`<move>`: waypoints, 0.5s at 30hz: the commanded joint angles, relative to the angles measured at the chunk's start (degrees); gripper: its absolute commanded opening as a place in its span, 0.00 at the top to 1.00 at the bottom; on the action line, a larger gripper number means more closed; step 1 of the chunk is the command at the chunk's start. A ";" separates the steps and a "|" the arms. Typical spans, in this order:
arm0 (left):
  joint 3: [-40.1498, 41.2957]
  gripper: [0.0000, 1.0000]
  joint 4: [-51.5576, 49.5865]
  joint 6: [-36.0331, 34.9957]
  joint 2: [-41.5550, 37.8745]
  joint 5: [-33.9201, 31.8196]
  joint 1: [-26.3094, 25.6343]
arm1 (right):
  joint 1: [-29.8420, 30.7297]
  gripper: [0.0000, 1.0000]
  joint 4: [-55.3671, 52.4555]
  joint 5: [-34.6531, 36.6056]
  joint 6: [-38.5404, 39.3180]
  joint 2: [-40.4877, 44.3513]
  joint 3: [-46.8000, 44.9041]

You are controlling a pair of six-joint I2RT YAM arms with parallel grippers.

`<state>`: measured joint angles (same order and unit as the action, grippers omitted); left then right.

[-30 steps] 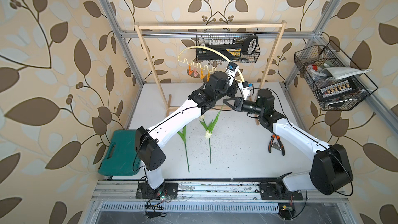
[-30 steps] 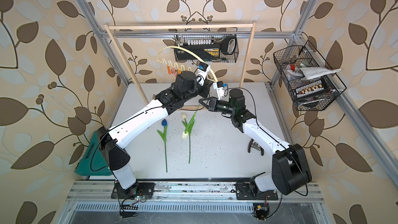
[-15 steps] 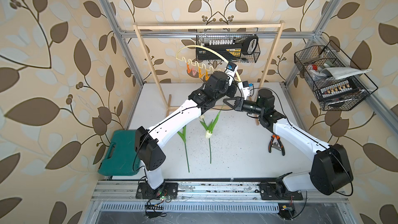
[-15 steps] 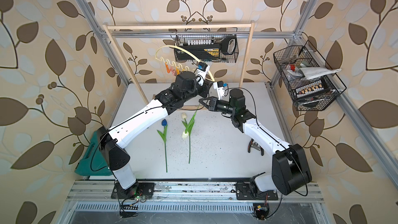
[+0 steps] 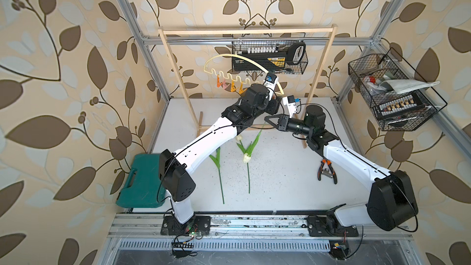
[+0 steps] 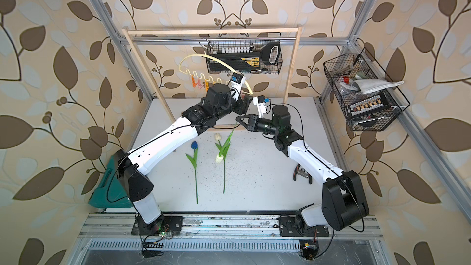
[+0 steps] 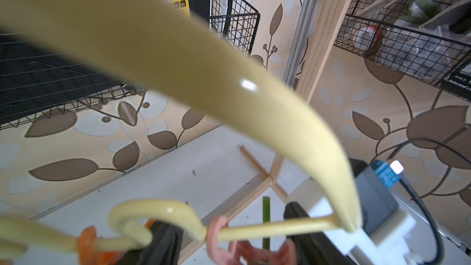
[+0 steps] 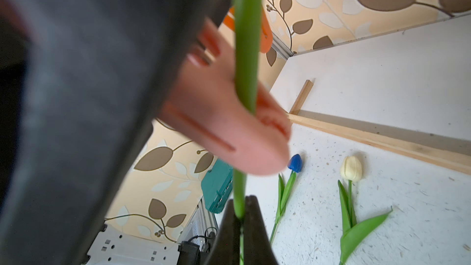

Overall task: Dry the flowers on a clothes hanger
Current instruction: Clamp the flower onto the hanger.

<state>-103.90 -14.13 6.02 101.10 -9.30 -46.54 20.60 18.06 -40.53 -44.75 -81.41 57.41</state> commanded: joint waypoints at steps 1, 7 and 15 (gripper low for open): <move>-0.42 0.30 0.30 0.12 -3.86 2.12 -0.83 | 0.41 1.00 -1.27 0.22 1.63 -1.60 0.90; -2.84 0.22 -3.49 0.34 -4.07 2.74 -0.83 | 0.45 0.96 -5.80 2.48 4.31 -2.57 2.59; -4.67 0.15 -8.88 1.00 -4.49 2.38 -0.83 | 0.43 0.58 -11.03 4.11 7.32 -1.72 4.02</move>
<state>-106.15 -21.67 6.33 100.09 -7.31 -47.00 20.80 10.09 -37.52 -39.57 -83.46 59.22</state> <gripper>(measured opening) 0.847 0.385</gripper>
